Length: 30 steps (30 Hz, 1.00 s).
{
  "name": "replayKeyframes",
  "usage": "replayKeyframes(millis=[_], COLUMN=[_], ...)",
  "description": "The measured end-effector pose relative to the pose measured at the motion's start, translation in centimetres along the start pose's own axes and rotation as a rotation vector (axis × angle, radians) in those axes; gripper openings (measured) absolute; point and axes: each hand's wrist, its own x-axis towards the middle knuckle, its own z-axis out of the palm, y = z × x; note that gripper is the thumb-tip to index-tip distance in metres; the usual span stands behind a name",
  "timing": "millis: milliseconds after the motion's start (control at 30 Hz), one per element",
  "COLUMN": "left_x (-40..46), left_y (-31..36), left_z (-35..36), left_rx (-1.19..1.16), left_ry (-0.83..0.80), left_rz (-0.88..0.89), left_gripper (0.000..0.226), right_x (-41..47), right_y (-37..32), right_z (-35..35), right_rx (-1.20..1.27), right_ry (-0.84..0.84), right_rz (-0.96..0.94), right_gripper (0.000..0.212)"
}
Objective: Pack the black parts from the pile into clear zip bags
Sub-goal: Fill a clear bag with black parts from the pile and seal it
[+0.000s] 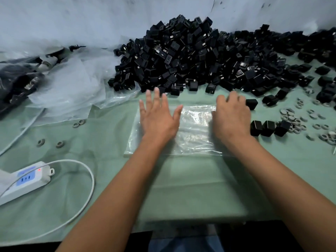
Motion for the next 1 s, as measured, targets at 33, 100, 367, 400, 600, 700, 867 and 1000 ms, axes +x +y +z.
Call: replayKeyframes(millis=[33, 100, 367, 400, 600, 700, 867, 1000], left_x=[-0.4, -0.9, -1.3, -1.4, -2.0, -2.1, -1.9, -1.9], left_y=[0.9, 1.6, -2.6, -2.9, -2.6, -2.4, -2.5, -2.4], left_z=[0.3, 1.1, 1.9, 1.9, 1.6, 1.8, 1.9, 1.8], left_rx=[-0.015, -0.007, 0.037, 0.045, 0.044, 0.057, 0.084, 0.067], left_ry=[-0.034, -0.134, -0.114, -0.108, -0.112, -0.11, -0.096, -0.088], left_rz=[0.025, 0.023, -0.113, -0.133, -0.146, -0.147, -0.153, -0.145], left_gripper=[0.081, 0.076, 0.077, 0.078, 0.08, 0.081, 0.082, 0.081], right_x=[0.1, 0.1, 0.3, 0.2, -0.2, -0.3, -0.1, -0.4], right_y=[-0.8, -1.9, -0.7, -0.7, -0.6, -0.7, -0.5, -0.6], right_z=[0.1, 0.7, 3.7, 3.8, 3.6, 3.5, 3.5, 2.7], right_rx=[0.062, 0.214, 0.215, 0.218, 0.227, 0.223, 0.257, 0.348], right_ry=[-0.002, -0.191, -0.428, -0.42, -0.39, -0.39, -0.38, -0.359], right_rz=[-0.073, -0.2, -0.339, -0.339, -0.319, -0.315, -0.307, -0.26], right_gripper=[0.028, 0.05, 0.074, 0.074, 0.075, 0.075, 0.074, 0.068])
